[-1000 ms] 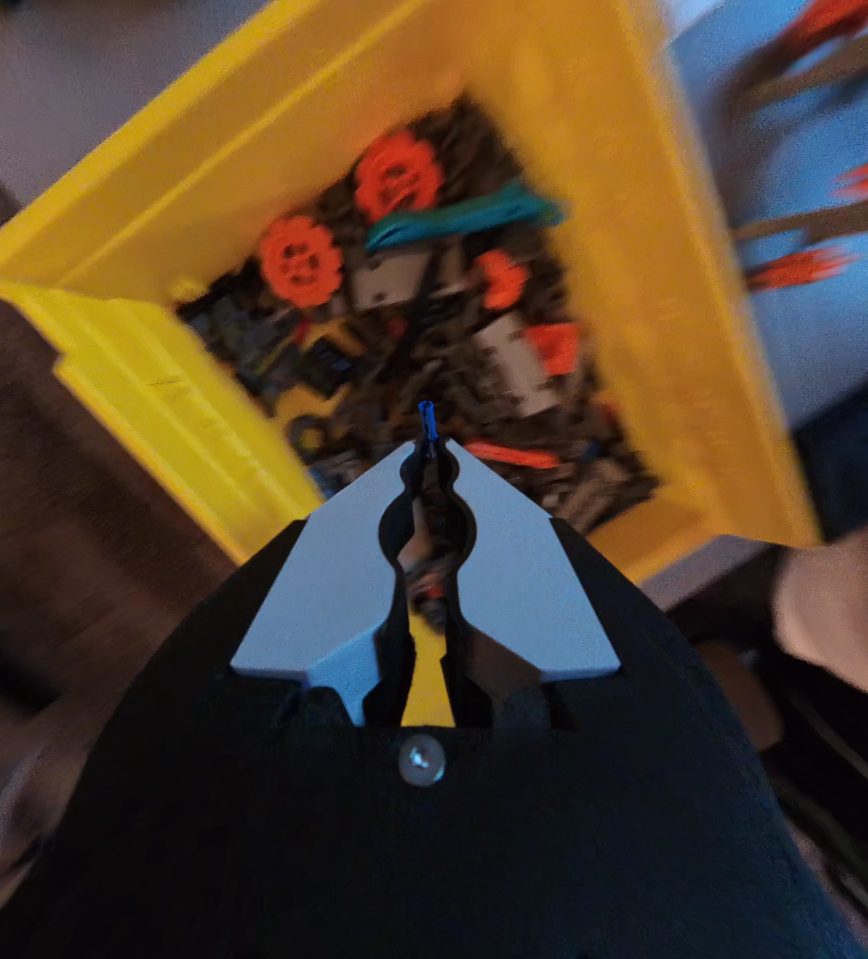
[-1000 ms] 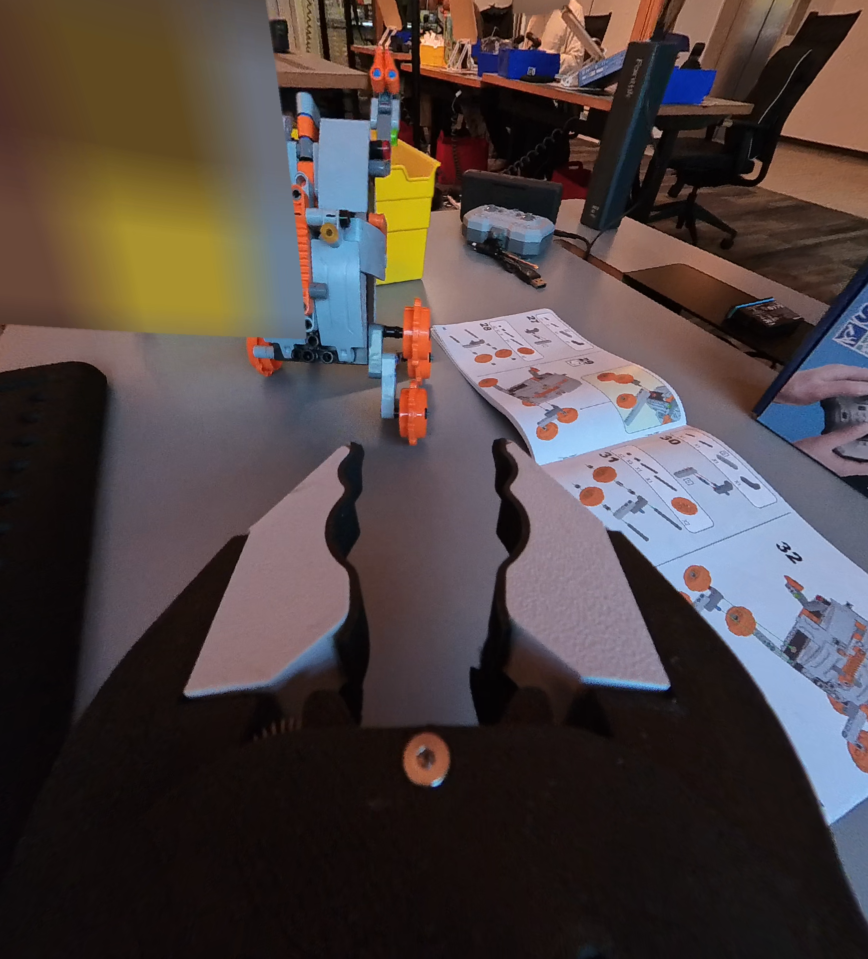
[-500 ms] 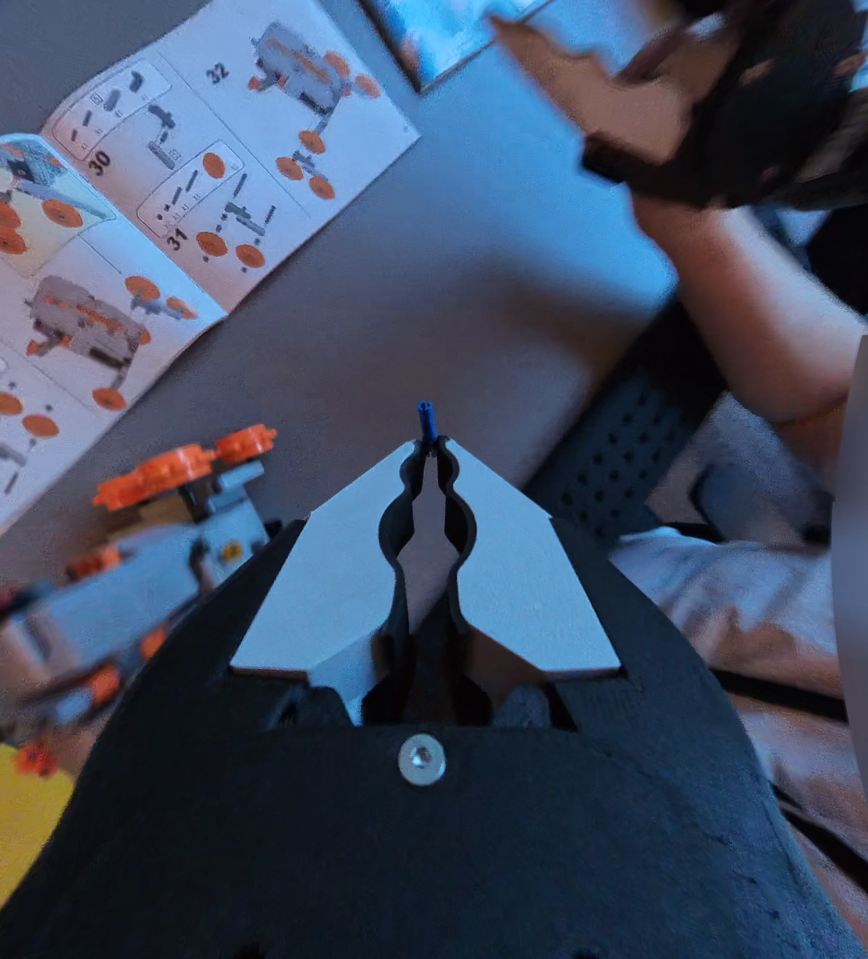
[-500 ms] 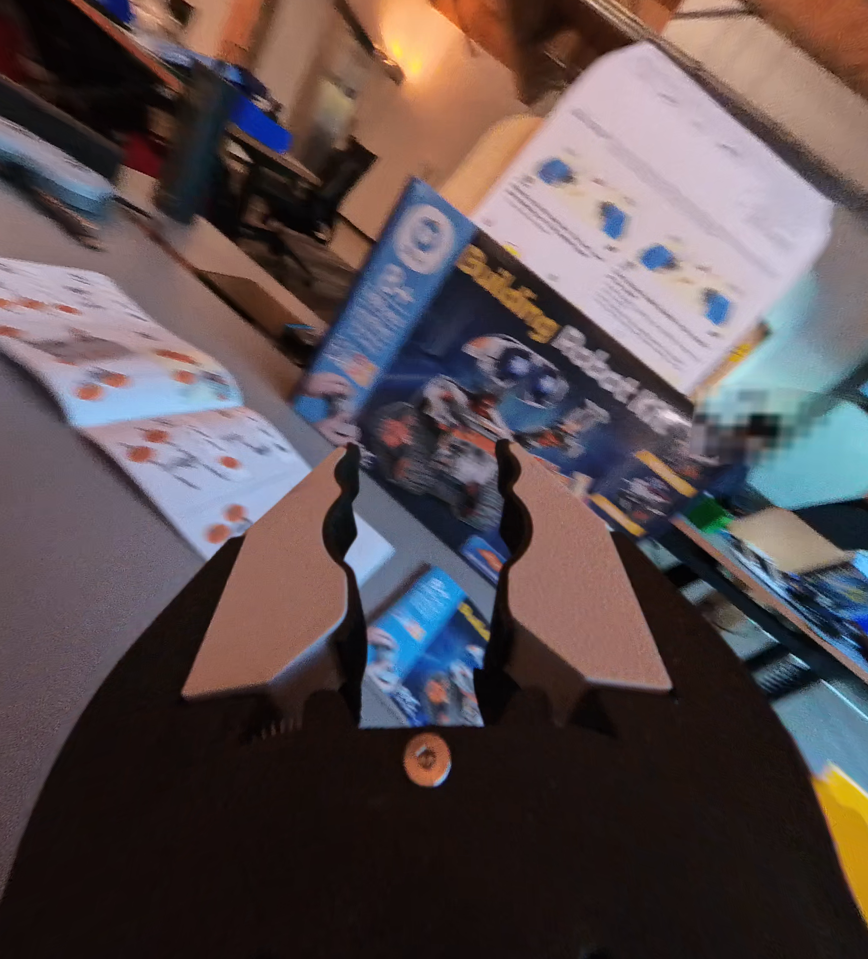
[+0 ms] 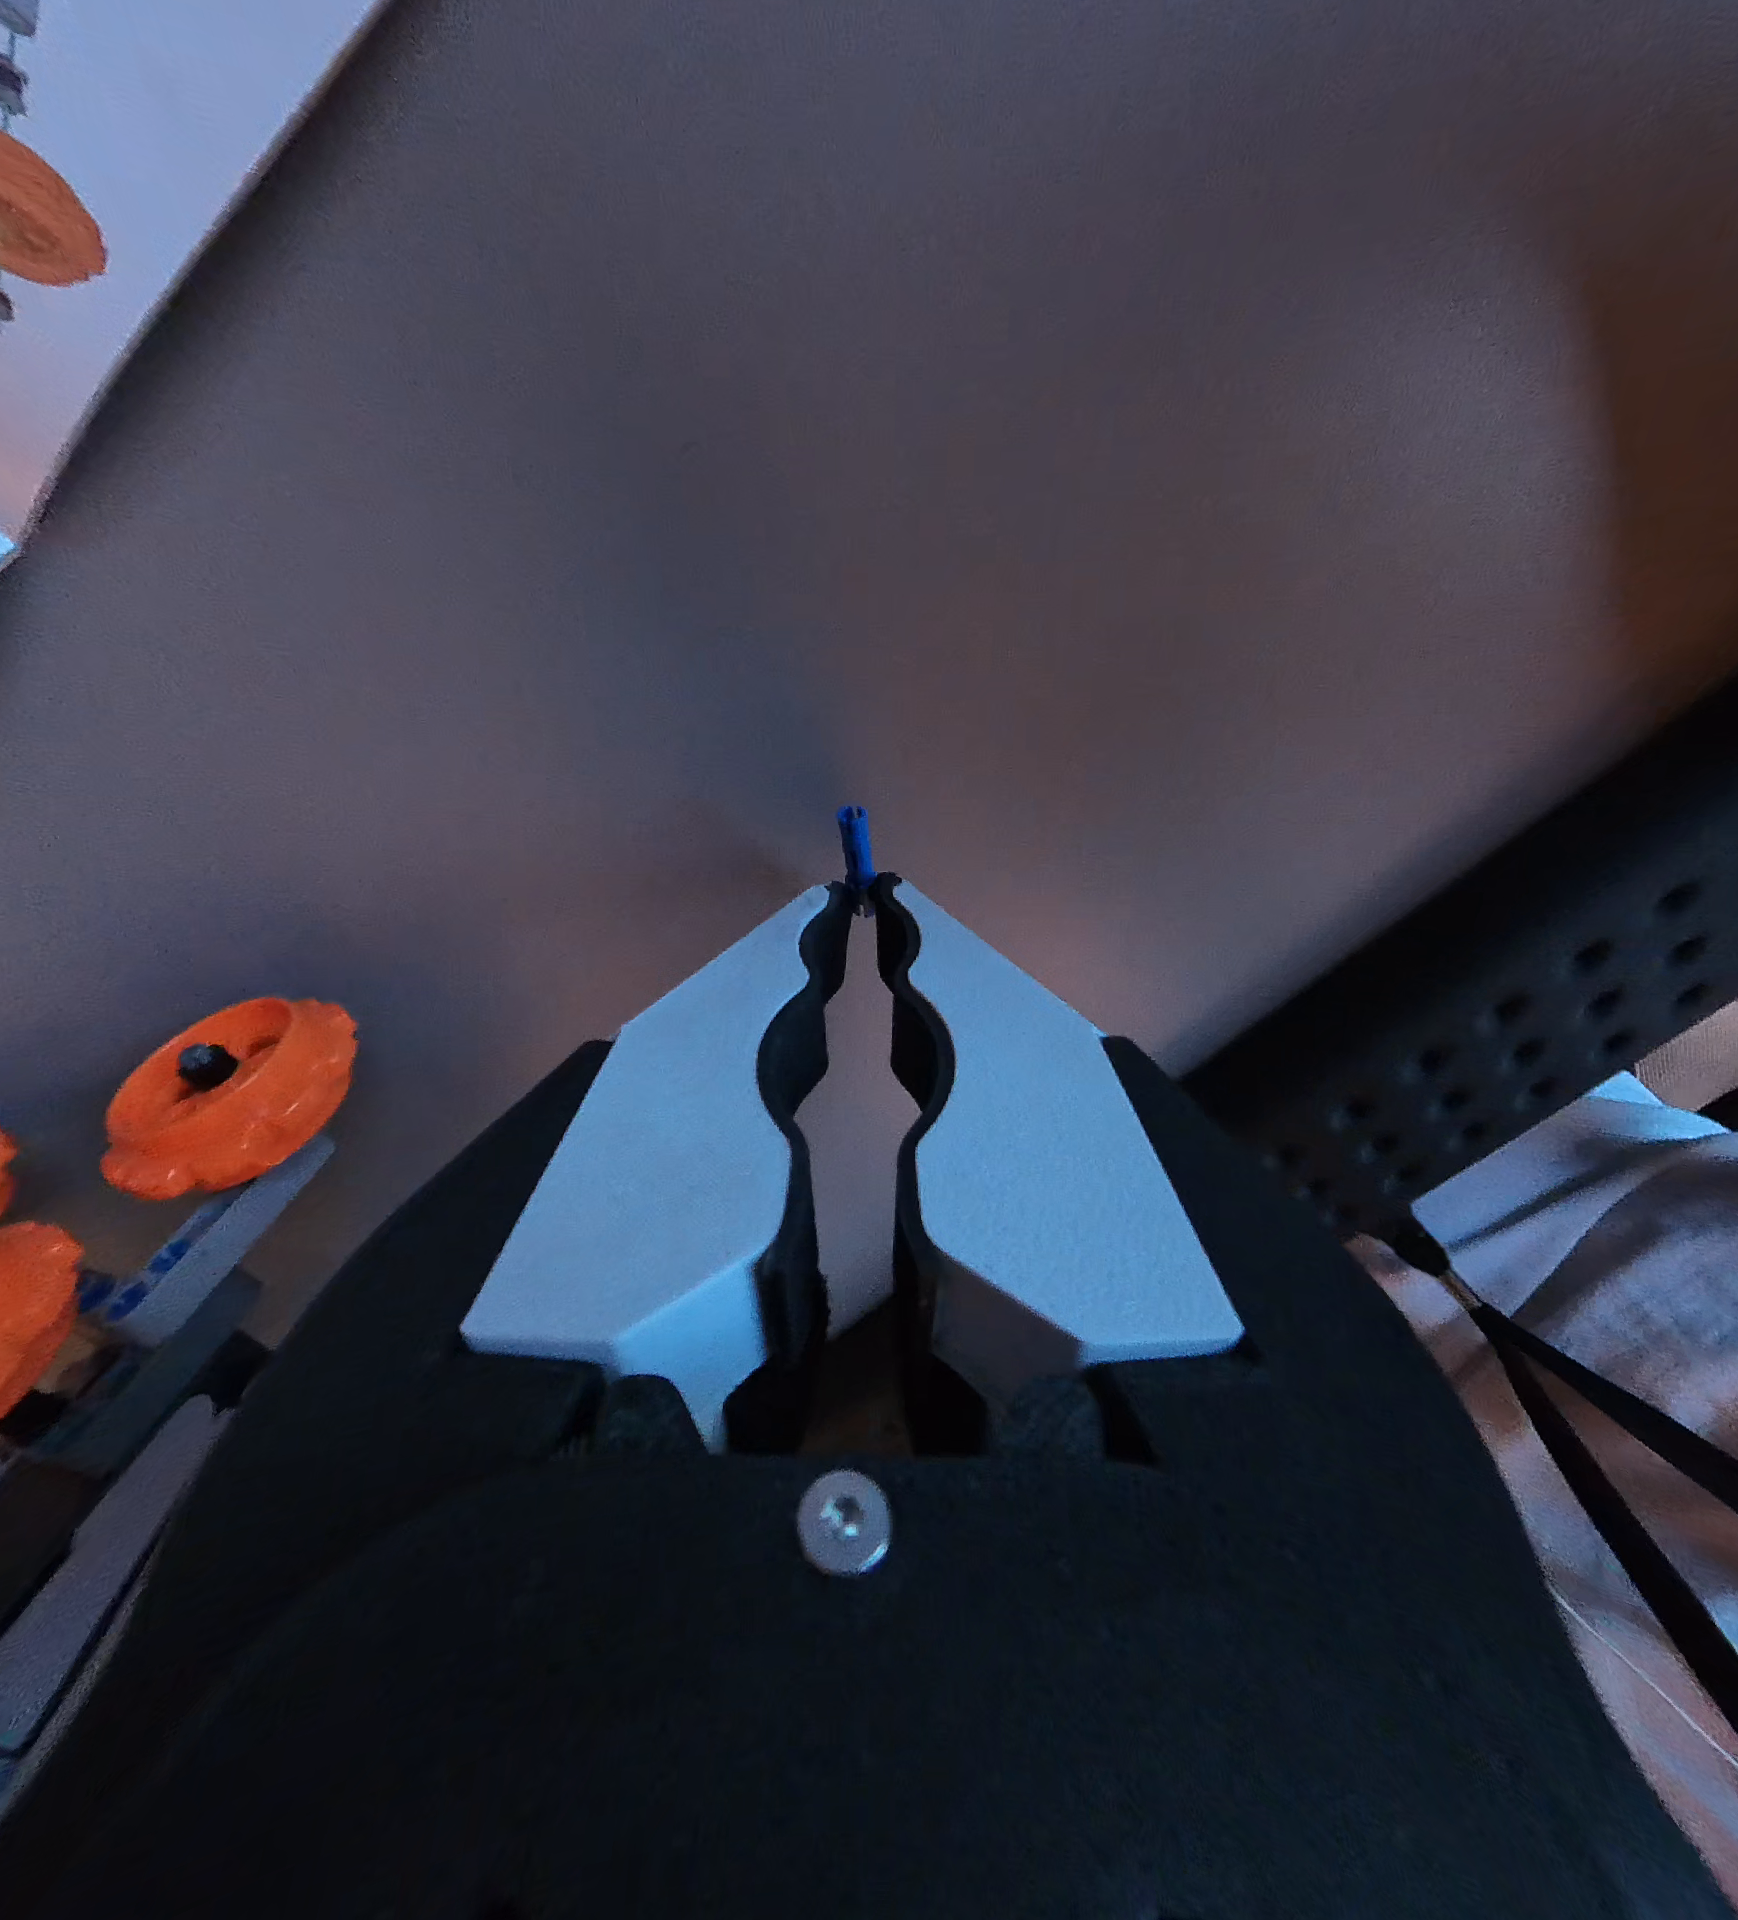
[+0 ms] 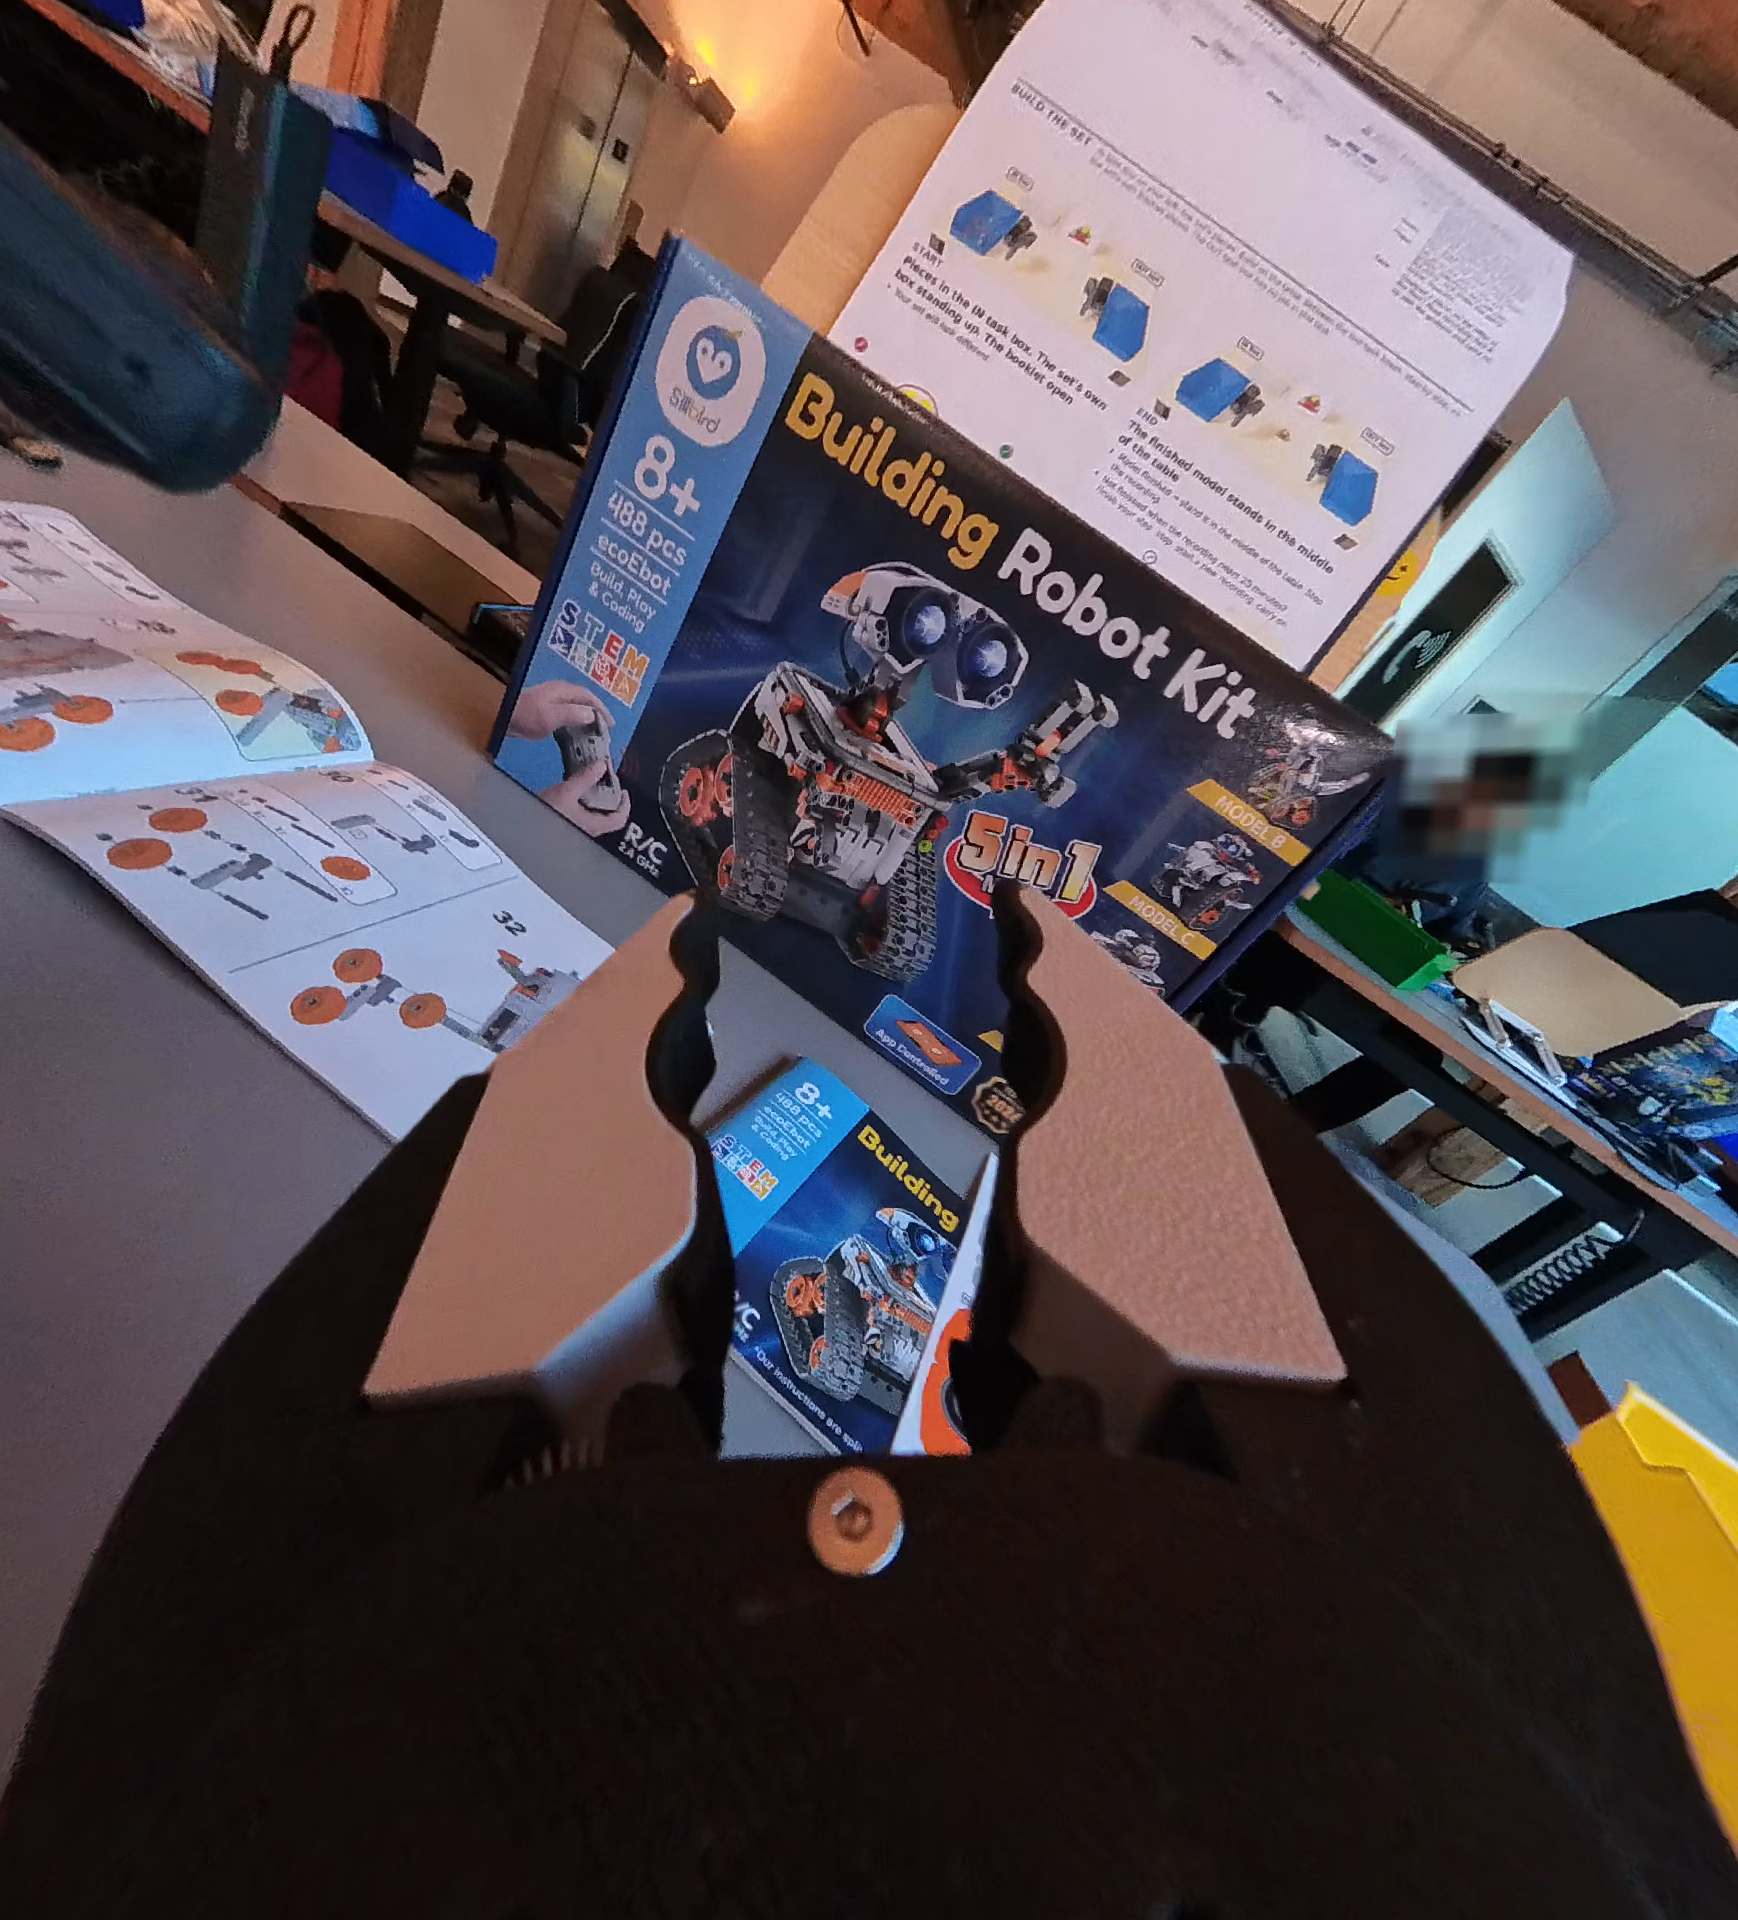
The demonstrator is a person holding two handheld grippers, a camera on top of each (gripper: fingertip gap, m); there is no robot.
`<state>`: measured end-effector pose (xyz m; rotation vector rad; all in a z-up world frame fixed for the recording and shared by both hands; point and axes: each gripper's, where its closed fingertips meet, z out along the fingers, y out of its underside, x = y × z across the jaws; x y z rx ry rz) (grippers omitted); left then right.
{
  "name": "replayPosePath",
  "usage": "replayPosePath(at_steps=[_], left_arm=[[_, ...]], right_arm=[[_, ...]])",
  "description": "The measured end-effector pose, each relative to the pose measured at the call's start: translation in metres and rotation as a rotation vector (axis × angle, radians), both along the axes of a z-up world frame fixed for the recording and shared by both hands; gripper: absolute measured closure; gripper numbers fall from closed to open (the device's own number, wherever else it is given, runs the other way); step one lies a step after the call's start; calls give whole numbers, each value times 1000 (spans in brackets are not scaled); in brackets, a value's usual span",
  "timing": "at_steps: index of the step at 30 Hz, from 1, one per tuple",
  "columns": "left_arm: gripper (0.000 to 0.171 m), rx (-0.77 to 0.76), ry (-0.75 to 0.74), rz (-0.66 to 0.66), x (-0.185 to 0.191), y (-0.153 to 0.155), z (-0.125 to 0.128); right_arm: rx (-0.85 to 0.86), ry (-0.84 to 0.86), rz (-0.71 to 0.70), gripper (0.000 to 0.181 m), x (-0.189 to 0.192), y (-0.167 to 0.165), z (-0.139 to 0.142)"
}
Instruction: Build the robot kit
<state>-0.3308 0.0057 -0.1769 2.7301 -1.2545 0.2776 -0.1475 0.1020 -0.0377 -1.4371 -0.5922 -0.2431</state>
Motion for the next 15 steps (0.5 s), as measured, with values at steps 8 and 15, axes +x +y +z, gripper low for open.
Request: replayPosePath(at_steps=[8, 15], left_arm=[[126, 100, -31, -22, 8, 14, -4], [121, 457, -446, -56, 20, 27, 133]], right_arm=[[12, 79, 4, 128, 8, -3, 8], [-20, 98, 14, 128, 6, -2, 1]])
